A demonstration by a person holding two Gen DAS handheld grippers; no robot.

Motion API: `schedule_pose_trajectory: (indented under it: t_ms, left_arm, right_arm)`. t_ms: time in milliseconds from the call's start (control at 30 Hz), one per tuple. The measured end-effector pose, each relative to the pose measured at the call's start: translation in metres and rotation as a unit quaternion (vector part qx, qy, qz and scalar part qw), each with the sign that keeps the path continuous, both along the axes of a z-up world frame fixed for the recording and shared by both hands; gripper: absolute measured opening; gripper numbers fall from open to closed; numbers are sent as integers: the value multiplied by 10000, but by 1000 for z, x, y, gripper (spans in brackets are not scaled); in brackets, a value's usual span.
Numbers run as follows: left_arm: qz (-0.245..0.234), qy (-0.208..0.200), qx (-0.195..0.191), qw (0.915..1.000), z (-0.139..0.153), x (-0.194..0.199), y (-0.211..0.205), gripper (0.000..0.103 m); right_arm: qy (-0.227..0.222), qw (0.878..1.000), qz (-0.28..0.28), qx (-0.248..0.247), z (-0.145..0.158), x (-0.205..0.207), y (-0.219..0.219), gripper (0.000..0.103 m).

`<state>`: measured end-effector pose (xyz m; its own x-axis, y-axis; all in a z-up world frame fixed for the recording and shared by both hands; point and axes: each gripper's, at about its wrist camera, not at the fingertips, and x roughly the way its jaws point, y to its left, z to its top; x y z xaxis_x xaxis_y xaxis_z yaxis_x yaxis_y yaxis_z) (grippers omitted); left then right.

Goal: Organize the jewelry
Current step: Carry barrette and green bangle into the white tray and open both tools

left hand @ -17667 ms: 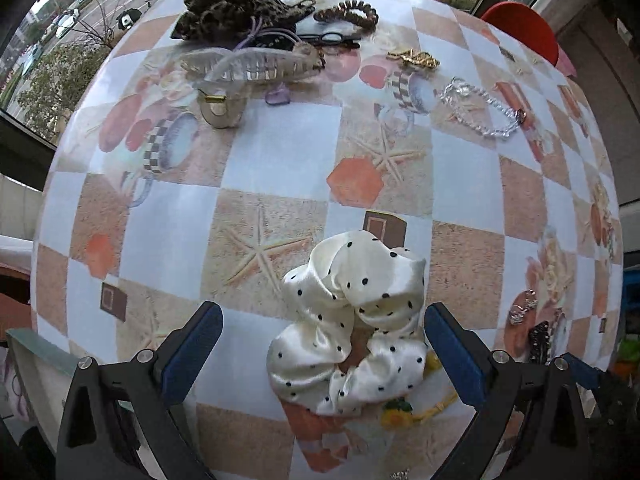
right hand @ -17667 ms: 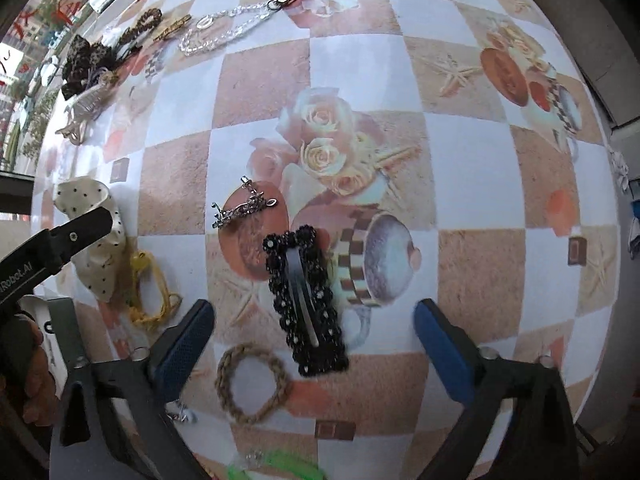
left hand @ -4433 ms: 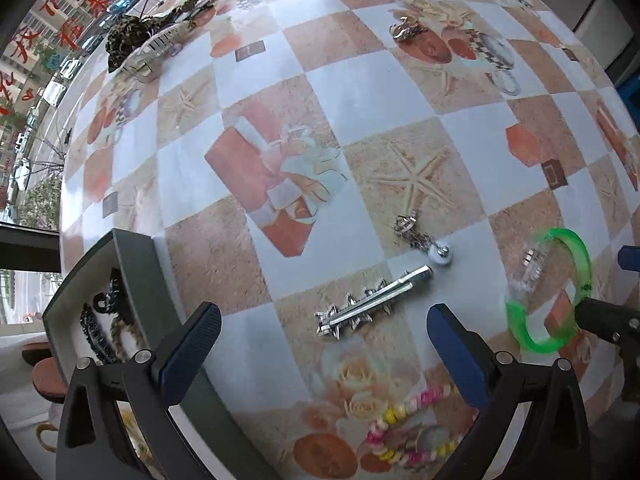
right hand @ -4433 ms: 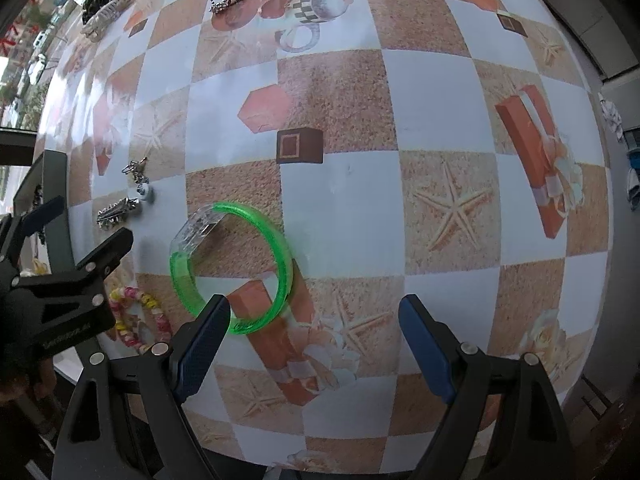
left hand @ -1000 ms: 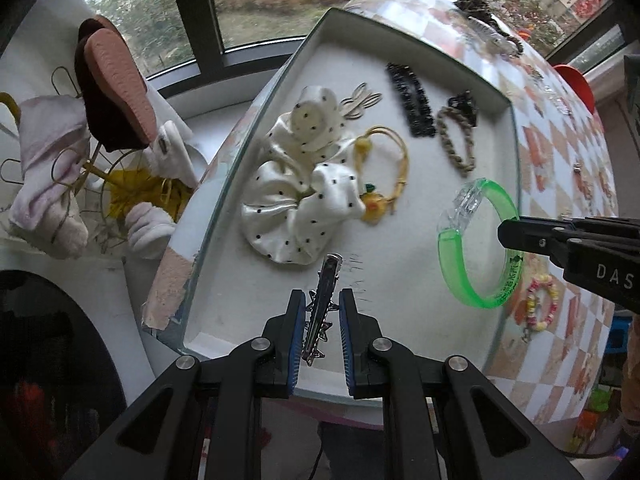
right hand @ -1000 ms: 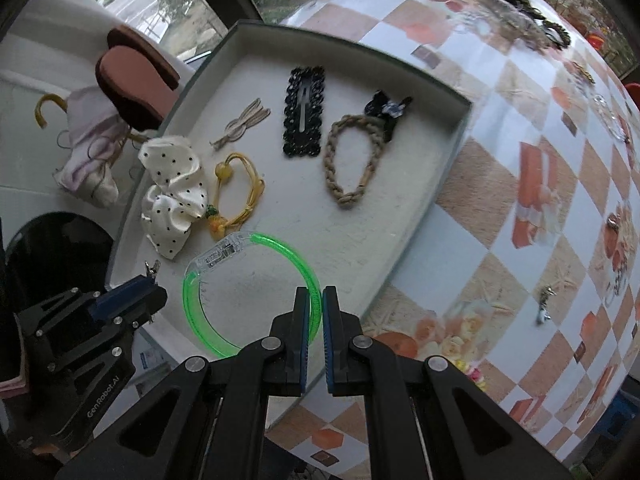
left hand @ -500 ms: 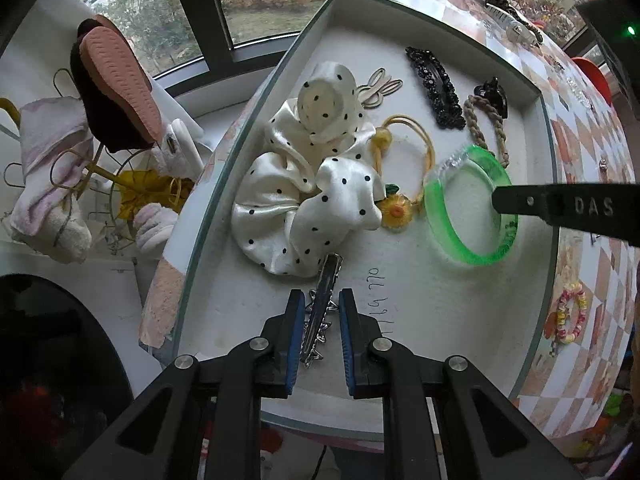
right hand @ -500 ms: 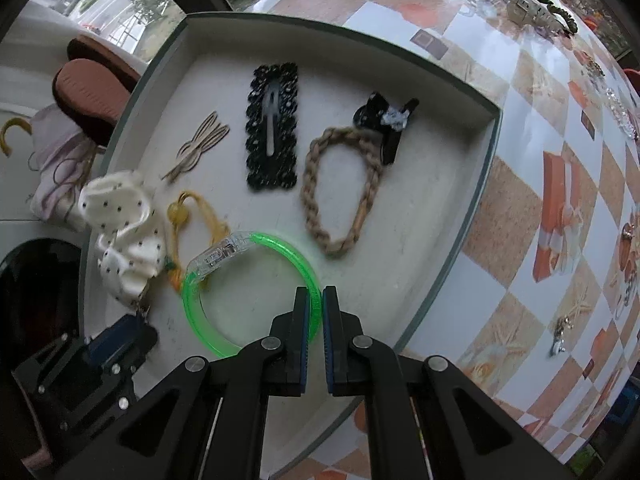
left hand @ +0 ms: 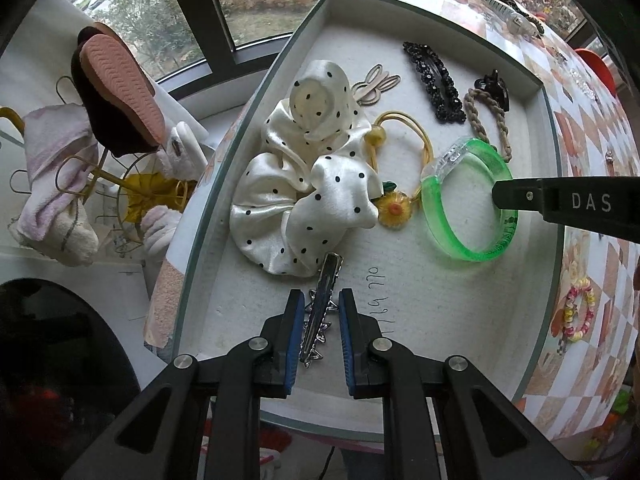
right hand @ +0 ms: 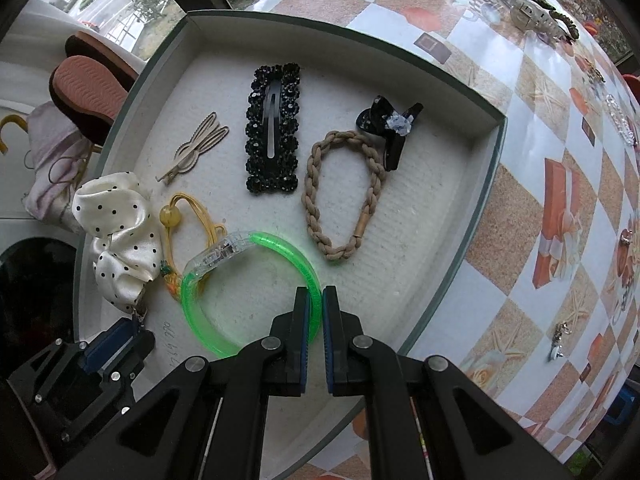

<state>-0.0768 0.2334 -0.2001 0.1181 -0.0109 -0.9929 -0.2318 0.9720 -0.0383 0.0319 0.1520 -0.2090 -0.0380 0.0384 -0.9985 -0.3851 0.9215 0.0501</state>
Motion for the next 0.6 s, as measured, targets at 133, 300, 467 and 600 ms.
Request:
schedule_pose_trajectory:
  t_ms: [133,300,467,600]
  left_arm:
    - [13,37,34,10000,0,0,-1,21]
    - [23,105,110,9999,1,-2,-2,21]
    - [-4,167,188,9997,1,-4,-4,21]
    - [-43,188,229,9996,2,-5,-5,21]
  right_arm:
    - [30,10000,-22,16,1,1,-1,8]
    - [94,9999,6,46,1,0,-3,39]
    - [61,9999,11,115,5,-3,-1,46]
    - [60,9998,-40,184,9,-2,-5,48]
